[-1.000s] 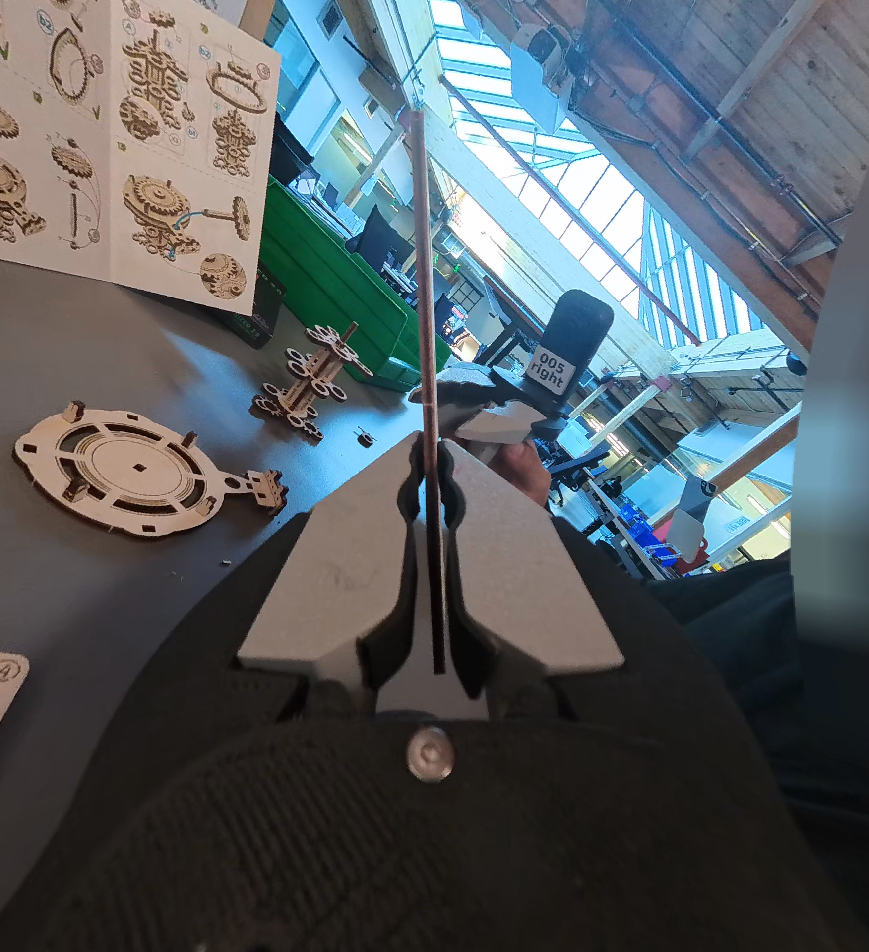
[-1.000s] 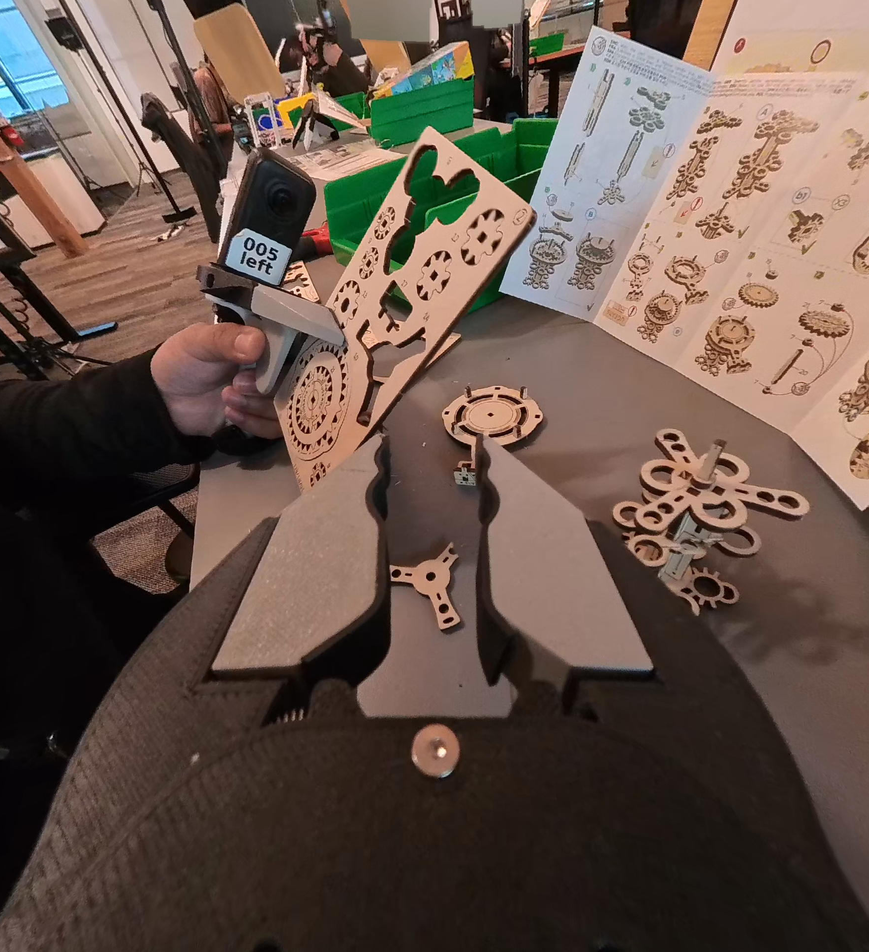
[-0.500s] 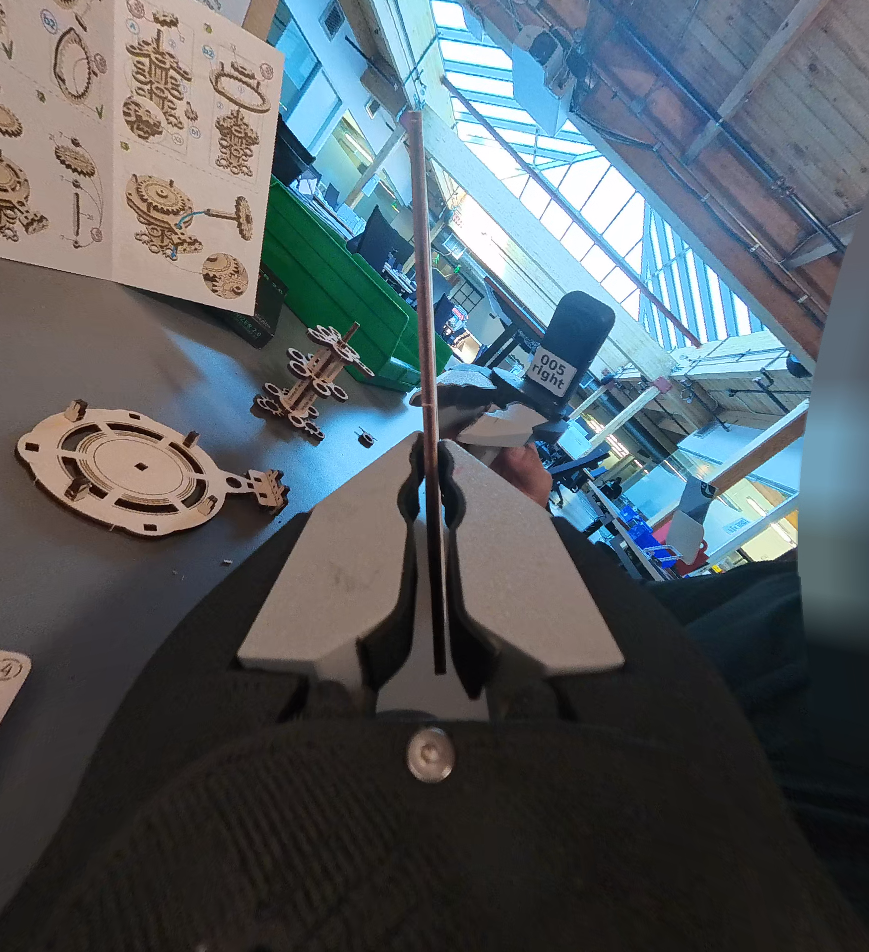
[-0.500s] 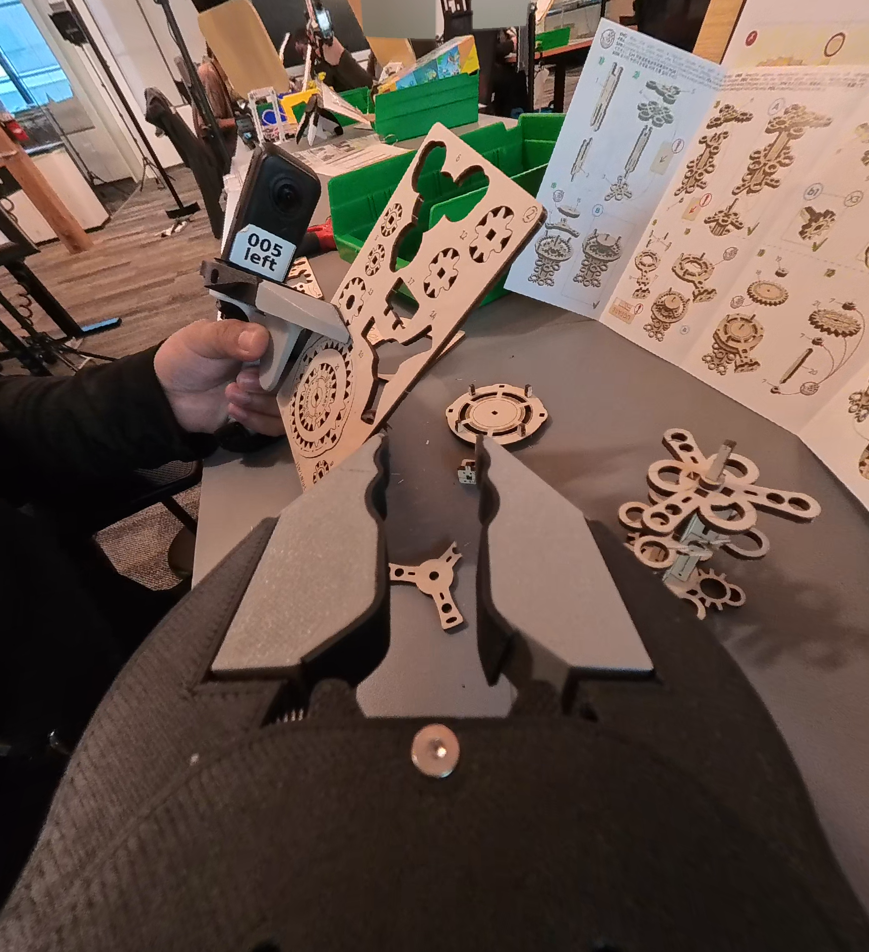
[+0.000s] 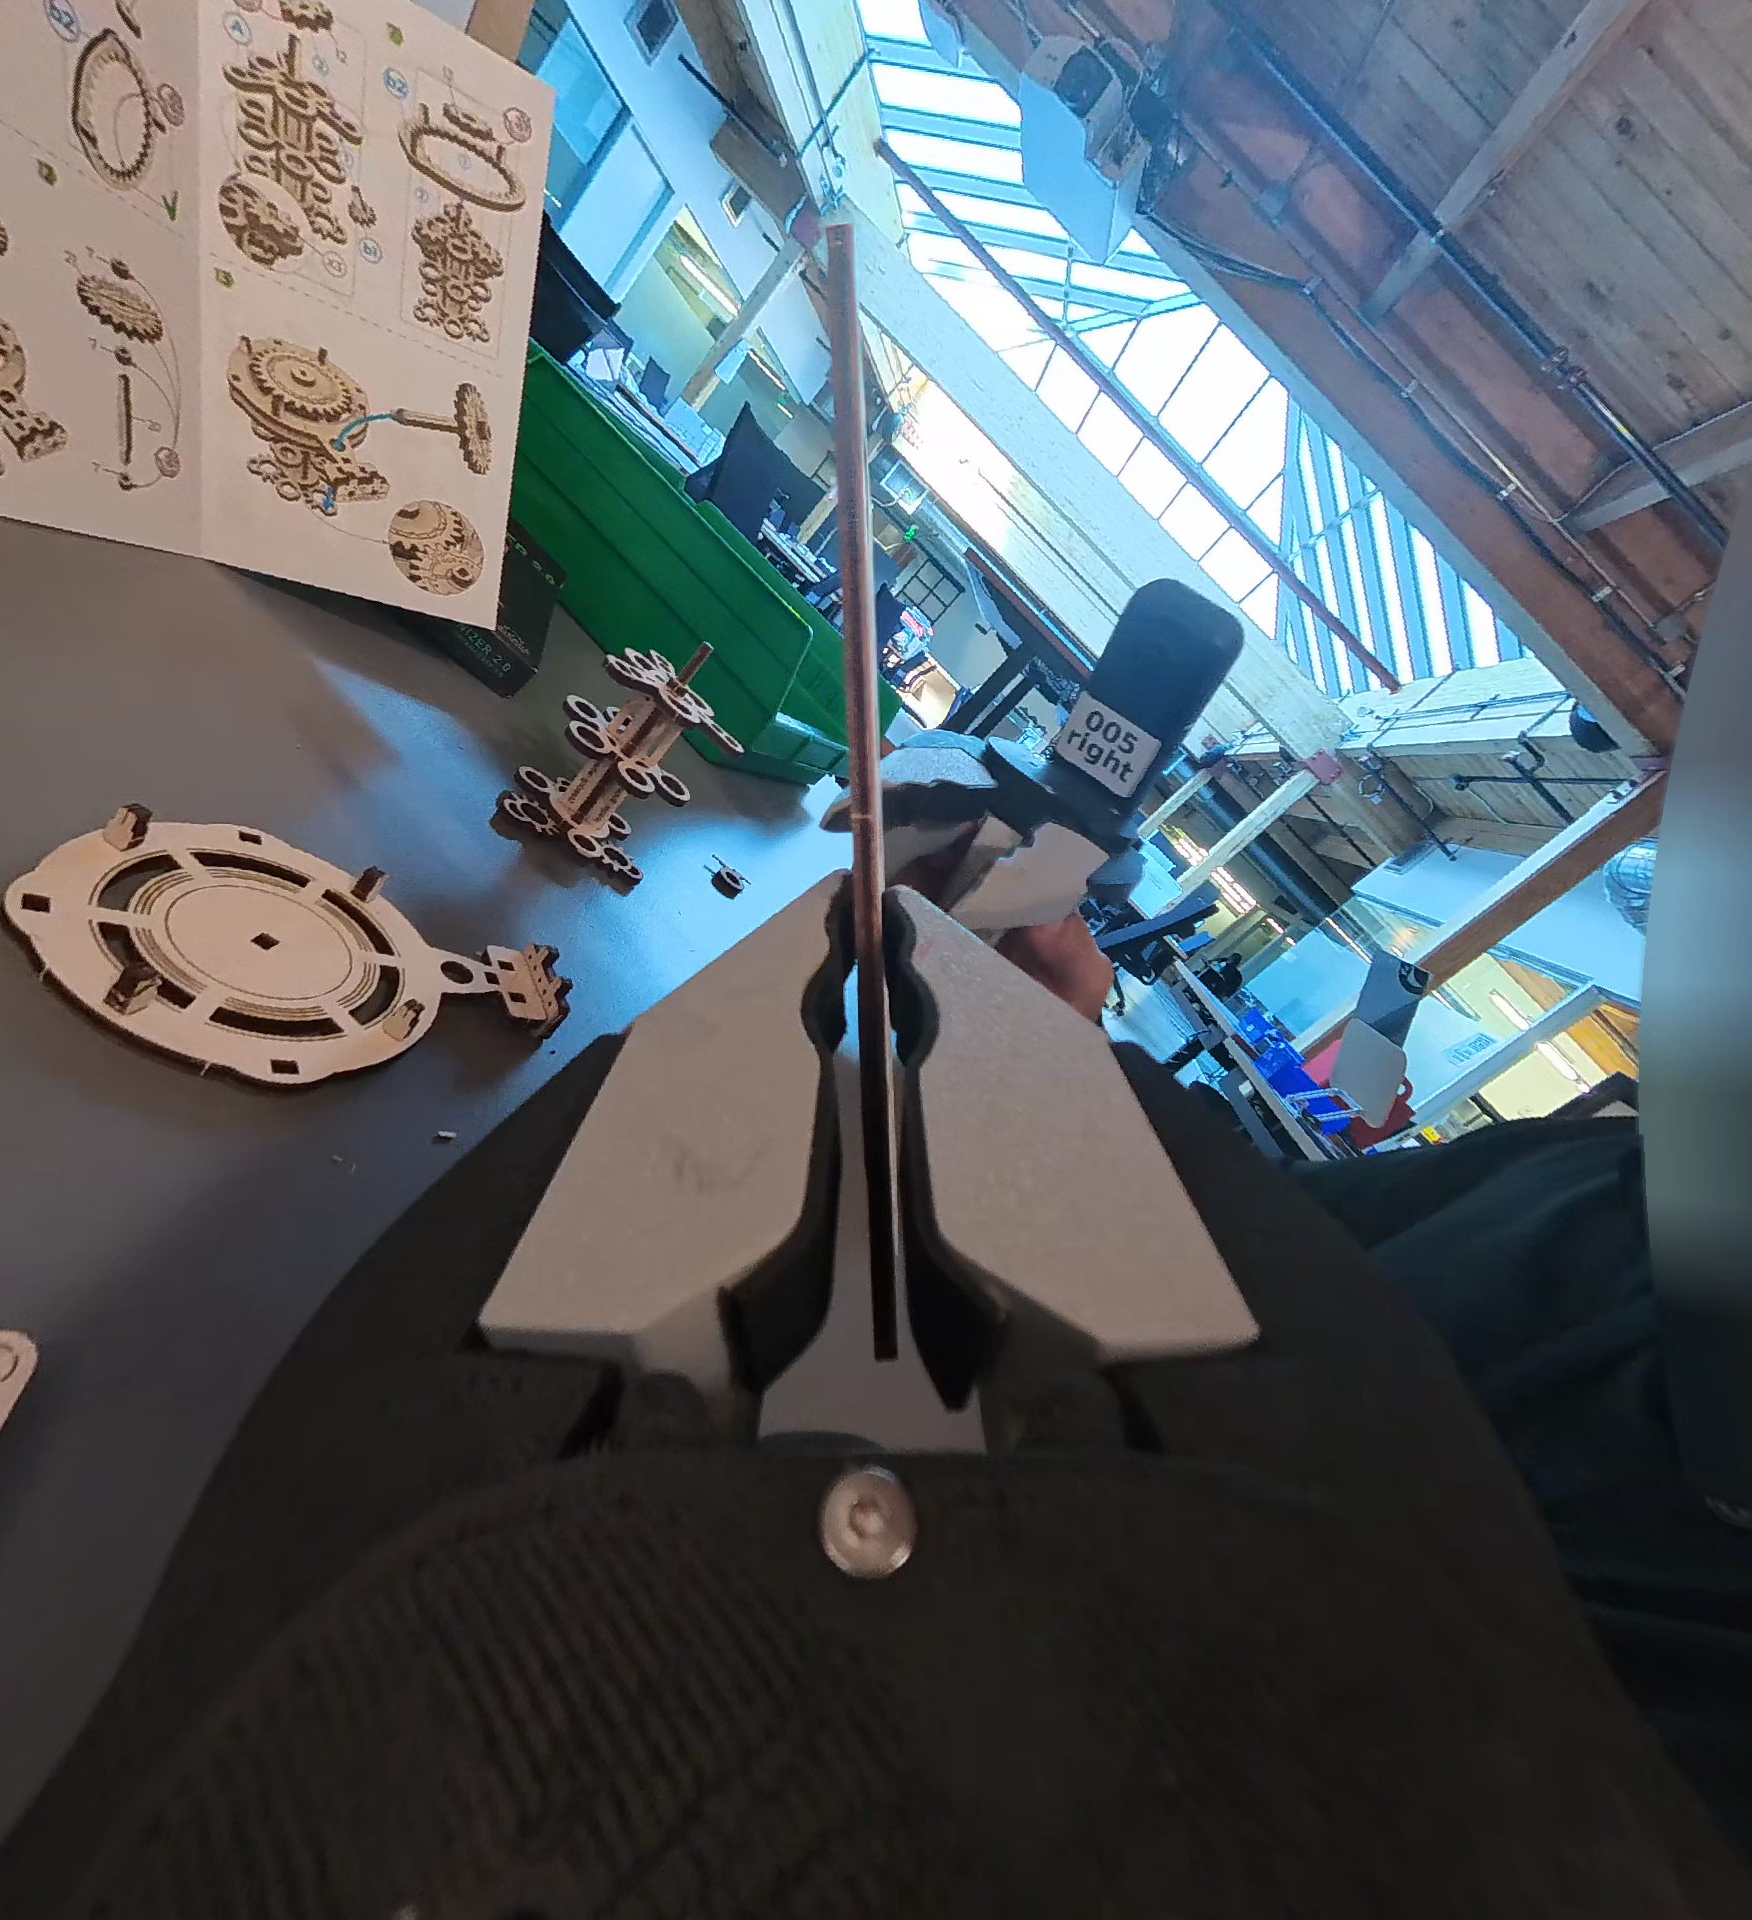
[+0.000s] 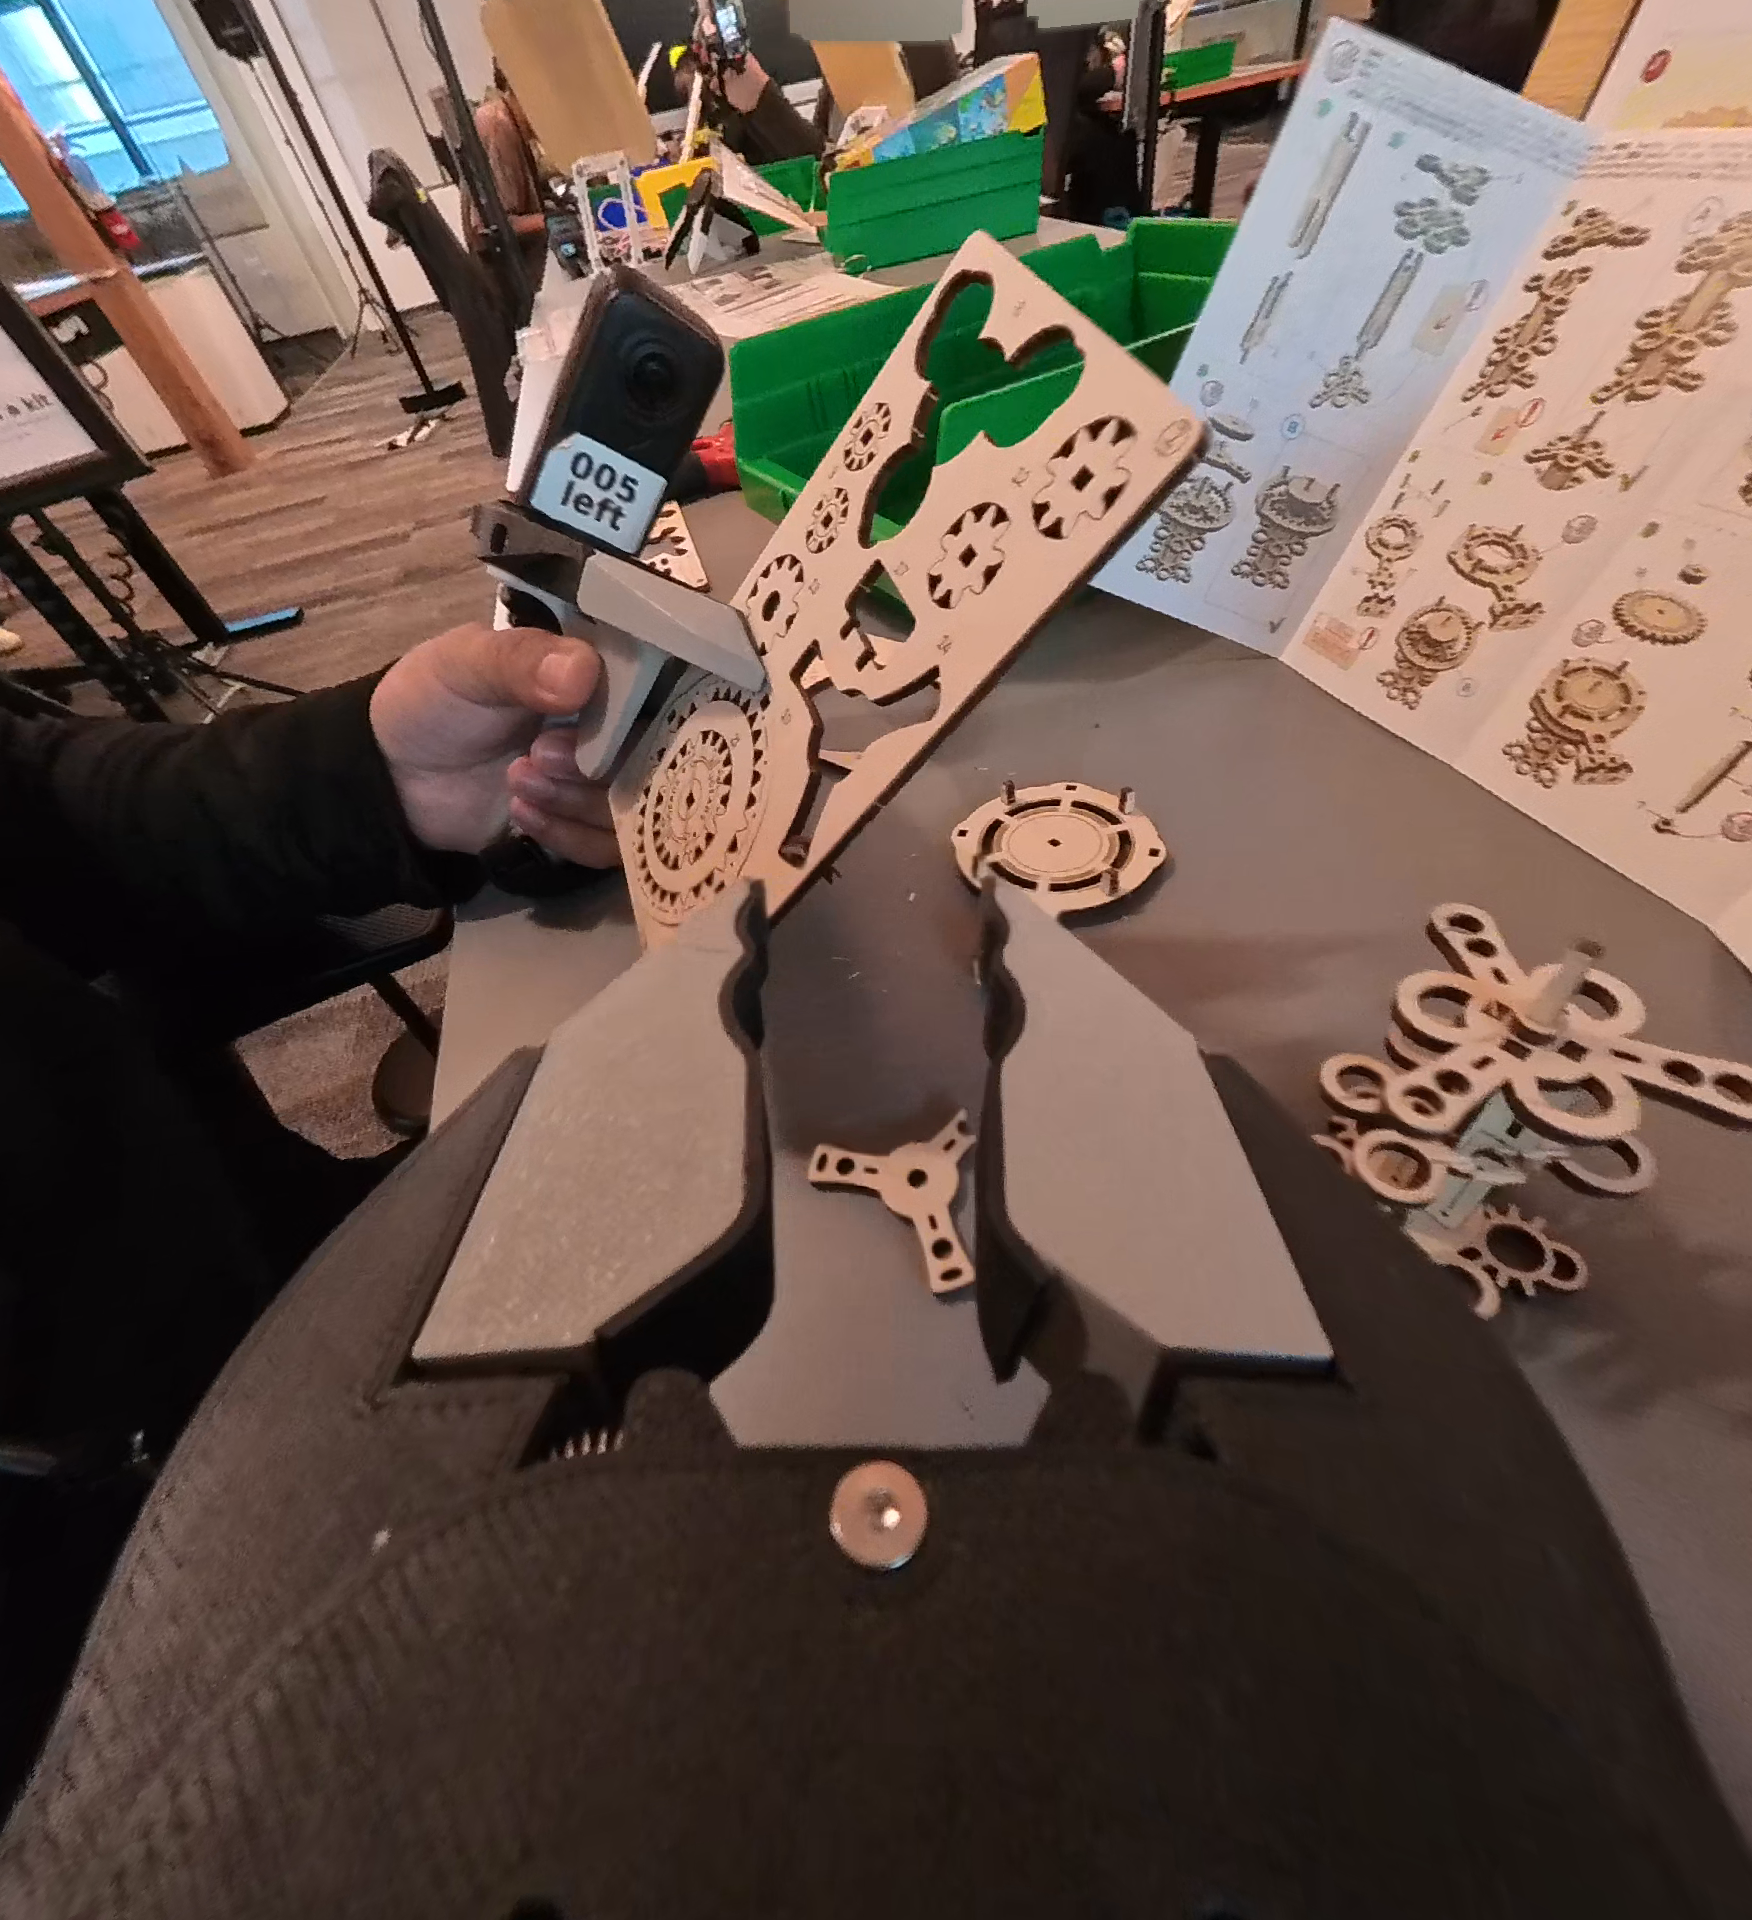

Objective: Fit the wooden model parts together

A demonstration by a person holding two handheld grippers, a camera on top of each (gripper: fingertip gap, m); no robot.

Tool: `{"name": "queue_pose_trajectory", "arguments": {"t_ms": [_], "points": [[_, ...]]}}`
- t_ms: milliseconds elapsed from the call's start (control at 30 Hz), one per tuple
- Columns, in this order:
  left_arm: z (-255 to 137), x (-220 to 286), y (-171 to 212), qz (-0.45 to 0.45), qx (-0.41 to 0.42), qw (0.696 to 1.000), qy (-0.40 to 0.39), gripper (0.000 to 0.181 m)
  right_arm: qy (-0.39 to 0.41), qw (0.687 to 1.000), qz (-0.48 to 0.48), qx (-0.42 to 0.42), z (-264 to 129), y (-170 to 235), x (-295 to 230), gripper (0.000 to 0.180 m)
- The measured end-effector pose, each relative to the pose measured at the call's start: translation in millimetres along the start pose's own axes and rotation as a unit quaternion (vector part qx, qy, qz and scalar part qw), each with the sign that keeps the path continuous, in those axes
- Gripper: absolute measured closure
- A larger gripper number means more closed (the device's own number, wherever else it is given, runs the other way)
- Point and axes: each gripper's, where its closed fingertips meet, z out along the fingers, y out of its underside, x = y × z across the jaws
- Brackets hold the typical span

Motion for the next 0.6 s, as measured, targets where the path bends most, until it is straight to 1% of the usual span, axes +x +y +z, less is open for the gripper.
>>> {"name": "queue_pose_trajectory", "arguments": {"t_ms": [133, 267, 367, 400, 433, 533, 600], "points": [[3, 4, 4, 0.004, -0.011, 1.000, 0.009, 0.180, -0.013, 1.000, -0.001, -0.003, 8, -1, -7, 0.143], [3, 7, 5, 0.009, -0.015, 1.000, 0.017, 0.181, 0.005, 0.999, -0.010, -0.030, 14, 7, -4, 0.149], [6, 8, 9, 0.014, -0.028, 0.999, 0.013, 0.180, 0.002, 0.999, -0.024, -0.048, 17, 12, -7, 0.152], [7, 8, 11, 0.014, -0.035, 0.999, 0.012, 0.180, -0.006, 0.998, -0.030, -0.058, 18, 15, -10, 0.155], [7, 7, 13, 0.014, -0.041, 0.999, 0.009, 0.180, -0.010, 0.997, -0.035, -0.069, 19, 17, -12, 0.164], [8, 8, 14, 0.009, -0.048, 0.999, 0.014, 0.180, 0.006, 0.995, -0.055, -0.084, 18, 18, -10, 0.166], [9, 8, 16, 0.014, -0.052, 0.998, 0.011, 0.180, 0.014, 0.994, -0.052, -0.090, 16, 17, -9, 0.167]]}}
